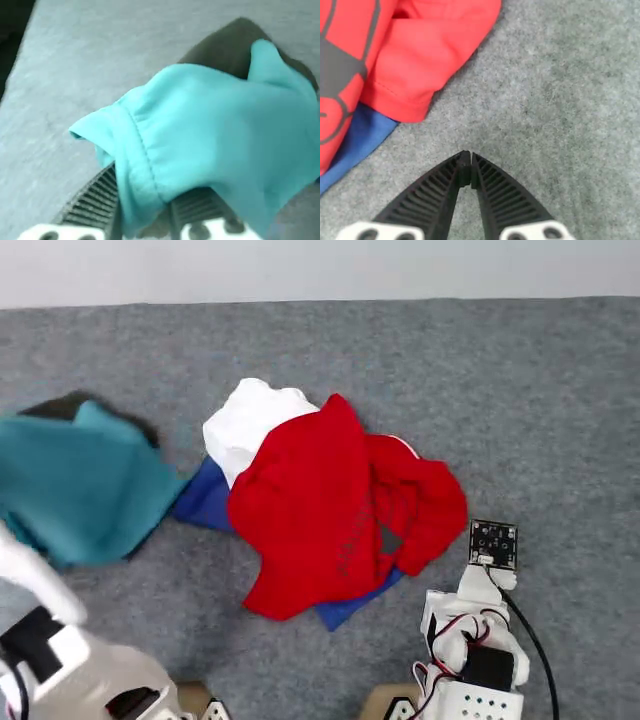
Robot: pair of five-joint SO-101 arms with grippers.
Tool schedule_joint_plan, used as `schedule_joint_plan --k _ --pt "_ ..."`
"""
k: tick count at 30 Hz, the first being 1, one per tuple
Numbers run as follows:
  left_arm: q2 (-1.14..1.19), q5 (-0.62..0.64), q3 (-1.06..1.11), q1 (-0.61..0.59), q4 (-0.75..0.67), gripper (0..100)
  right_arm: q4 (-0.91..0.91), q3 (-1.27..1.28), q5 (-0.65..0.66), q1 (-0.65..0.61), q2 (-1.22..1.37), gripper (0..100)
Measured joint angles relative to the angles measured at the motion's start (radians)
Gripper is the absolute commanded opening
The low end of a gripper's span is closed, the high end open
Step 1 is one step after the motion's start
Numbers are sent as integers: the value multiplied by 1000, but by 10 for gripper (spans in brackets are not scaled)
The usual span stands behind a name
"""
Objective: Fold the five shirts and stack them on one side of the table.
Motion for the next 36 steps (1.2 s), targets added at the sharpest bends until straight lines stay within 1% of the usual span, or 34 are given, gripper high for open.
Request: schedule_joint_plan --k 5,10,12,15,17,23,26,29,32,36 --pt "-37 -5 0 -123 0 4 0 0 0 0 0 10" --pt "-46 -6 0 -170 0 16 0 0 0 0 0 10" --pt "-46 -6 0 -170 0 74 0 0 0 0 0 10" --pt "-46 -6 0 -181 0 213 0 0 0 0 0 10" --pt "-46 -6 0 -183 0 275 0 0 0 0 0 10" --pt "-60 -6 -11 -180 0 286 0 0 0 0 0 10" --pt "-74 -6 -14 -150 0 286 0 0 0 0 0 10" --pt "-74 -6 -18 -83 14 286 0 0 0 0 0 10" --pt "-84 -6 -41 44 80 284 0 0 0 0 0 10" --pt "-120 -6 -44 269 92 284 0 0 0 0 0 10"
